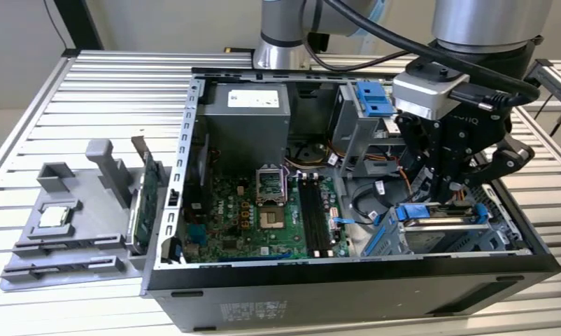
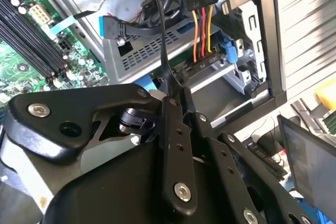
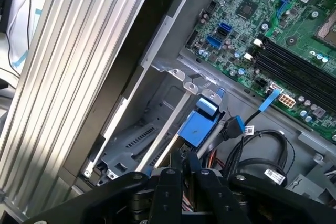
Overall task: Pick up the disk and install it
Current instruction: 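Insert the second disk wire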
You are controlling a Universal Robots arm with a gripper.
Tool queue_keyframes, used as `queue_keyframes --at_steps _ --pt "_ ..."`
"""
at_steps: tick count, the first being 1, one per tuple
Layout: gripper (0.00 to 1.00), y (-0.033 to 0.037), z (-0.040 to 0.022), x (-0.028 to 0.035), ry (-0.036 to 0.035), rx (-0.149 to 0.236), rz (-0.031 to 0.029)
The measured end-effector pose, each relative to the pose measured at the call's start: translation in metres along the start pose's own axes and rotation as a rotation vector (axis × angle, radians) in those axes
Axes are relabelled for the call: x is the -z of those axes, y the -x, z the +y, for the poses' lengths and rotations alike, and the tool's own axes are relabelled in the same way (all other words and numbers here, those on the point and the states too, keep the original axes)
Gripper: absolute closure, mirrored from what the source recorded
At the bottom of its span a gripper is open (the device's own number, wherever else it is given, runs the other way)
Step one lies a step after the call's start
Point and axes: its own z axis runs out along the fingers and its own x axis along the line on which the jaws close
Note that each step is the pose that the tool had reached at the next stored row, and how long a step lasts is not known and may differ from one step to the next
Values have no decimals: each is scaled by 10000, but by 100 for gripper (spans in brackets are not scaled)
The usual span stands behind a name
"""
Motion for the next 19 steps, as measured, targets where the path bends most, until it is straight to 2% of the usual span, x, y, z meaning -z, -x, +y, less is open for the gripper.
queue_keyframes --at_steps 4,6,7,8,10,11,12,19 --pt "100 -3 -2 -1 38 -120 -15" --pt "100 -3 -2 0 49 -243 -56" --pt "100 -4 -1 -1 33 -286 -101" --pt "100 -4 -2 -3 -19 -353 -217" --pt "100 -3 -1 -1 -144 -517 -505" --pt "100 -3 -1 -1 -180 -613 -608" --pt "100 -3 -1 -2 -185 -719 -659" --pt "100 -4 -3 -2 52 -1595 -601"
